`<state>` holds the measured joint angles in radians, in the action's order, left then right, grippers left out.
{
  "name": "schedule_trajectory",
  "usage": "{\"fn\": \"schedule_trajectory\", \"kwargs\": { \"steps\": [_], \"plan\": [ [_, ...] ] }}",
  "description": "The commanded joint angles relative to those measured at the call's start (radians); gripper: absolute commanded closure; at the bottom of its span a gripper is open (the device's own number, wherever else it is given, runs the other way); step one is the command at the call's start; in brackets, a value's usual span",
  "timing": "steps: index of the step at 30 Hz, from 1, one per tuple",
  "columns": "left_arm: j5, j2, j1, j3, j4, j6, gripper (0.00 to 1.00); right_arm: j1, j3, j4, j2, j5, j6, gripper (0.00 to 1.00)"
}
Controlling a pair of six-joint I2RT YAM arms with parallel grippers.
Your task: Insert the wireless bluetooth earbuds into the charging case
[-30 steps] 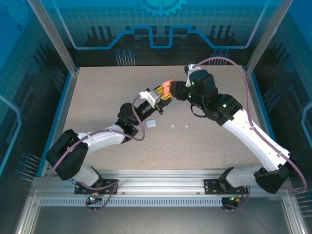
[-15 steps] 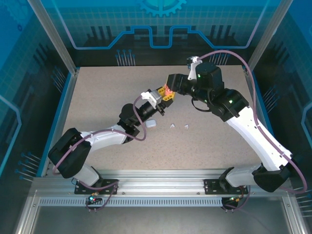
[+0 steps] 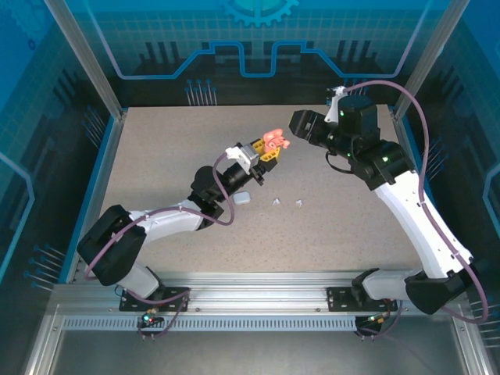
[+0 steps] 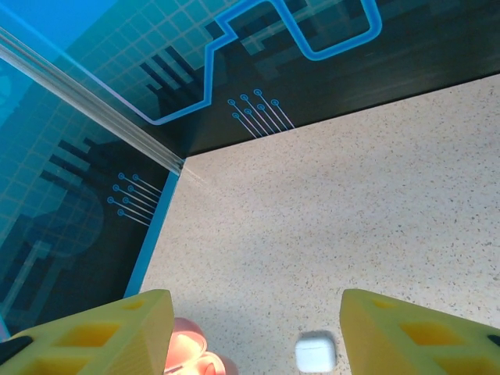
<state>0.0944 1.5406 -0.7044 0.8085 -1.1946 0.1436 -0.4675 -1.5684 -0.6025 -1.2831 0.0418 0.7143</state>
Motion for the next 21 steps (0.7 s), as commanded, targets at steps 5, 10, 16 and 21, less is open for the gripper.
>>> {"fn": "schedule_trajectory", "kwargs": {
  "steps": [5,10,16,21],
  "plan": [
    [-0.011,0.013,-0.006,-0.009,-0.043,-0.027,1.0,0.006,0.06,-0.113,0.059,-0.072,-0.054,0.44],
    [-0.013,0.015,-0.006,-0.007,-0.043,-0.033,1.0,0.006,0.109,-0.143,0.088,-0.074,-0.075,0.53],
    [-0.014,0.011,-0.007,-0.008,-0.039,-0.036,1.0,0.013,0.139,-0.134,0.061,-0.056,-0.084,0.64],
    [-0.015,0.006,-0.006,-0.009,-0.033,-0.038,1.0,0.014,0.15,-0.096,0.029,-0.081,-0.081,0.67]
  ]
}}
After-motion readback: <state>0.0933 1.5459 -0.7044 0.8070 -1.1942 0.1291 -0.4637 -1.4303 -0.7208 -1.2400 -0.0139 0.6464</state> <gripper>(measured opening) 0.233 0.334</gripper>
